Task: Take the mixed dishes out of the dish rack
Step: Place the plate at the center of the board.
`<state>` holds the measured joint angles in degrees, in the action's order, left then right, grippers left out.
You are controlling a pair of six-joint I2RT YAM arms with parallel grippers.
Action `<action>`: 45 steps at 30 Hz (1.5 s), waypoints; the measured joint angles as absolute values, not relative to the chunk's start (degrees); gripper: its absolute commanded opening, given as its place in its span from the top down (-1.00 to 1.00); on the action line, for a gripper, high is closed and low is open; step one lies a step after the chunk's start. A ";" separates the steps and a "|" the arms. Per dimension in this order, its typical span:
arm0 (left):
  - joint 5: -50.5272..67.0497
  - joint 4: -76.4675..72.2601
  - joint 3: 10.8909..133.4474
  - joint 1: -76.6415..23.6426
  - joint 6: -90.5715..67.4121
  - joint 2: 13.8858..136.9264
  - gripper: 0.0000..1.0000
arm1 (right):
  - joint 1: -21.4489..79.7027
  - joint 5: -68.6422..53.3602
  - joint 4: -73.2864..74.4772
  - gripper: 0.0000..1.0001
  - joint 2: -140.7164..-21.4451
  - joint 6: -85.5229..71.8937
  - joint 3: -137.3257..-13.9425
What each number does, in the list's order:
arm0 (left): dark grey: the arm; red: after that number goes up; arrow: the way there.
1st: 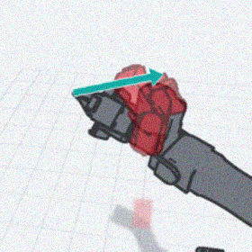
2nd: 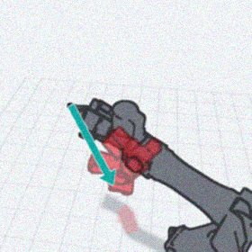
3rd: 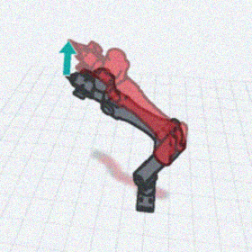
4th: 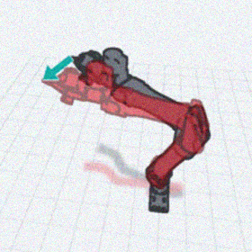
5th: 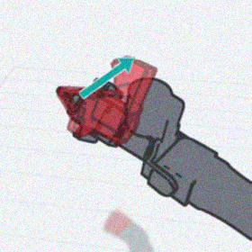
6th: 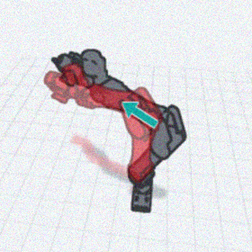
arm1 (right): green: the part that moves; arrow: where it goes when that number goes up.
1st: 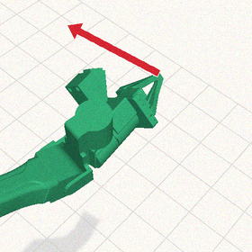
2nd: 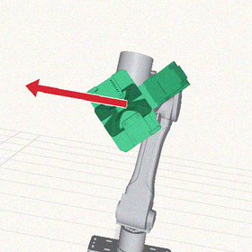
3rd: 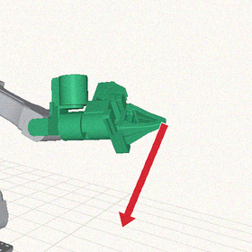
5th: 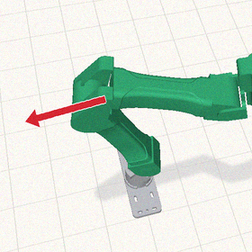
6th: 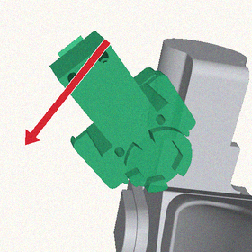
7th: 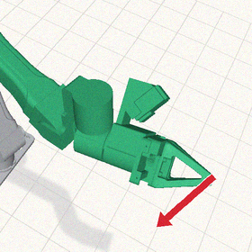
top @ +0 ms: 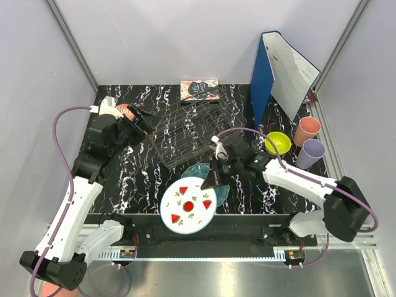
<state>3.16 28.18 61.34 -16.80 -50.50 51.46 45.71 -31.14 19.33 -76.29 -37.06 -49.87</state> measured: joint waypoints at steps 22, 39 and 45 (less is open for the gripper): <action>3.22 29.04 59.53 -17.61 -50.54 51.35 -0.98 | 48.25 -35.24 4.45 1.00 -106.87 -37.26 -68.51; 2.92 30.11 58.46 -17.72 -50.52 50.26 -0.98 | 49.45 -37.19 -2.15 1.00 -116.57 -38.52 -77.08; 2.92 30.30 58.39 -17.76 -50.54 49.45 -0.98 | 50.30 -37.19 -4.36 1.00 -120.22 -38.63 -80.90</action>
<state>2.92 30.30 58.39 -17.76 -50.54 49.45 50.30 -37.19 -4.36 -120.22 -38.63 -80.90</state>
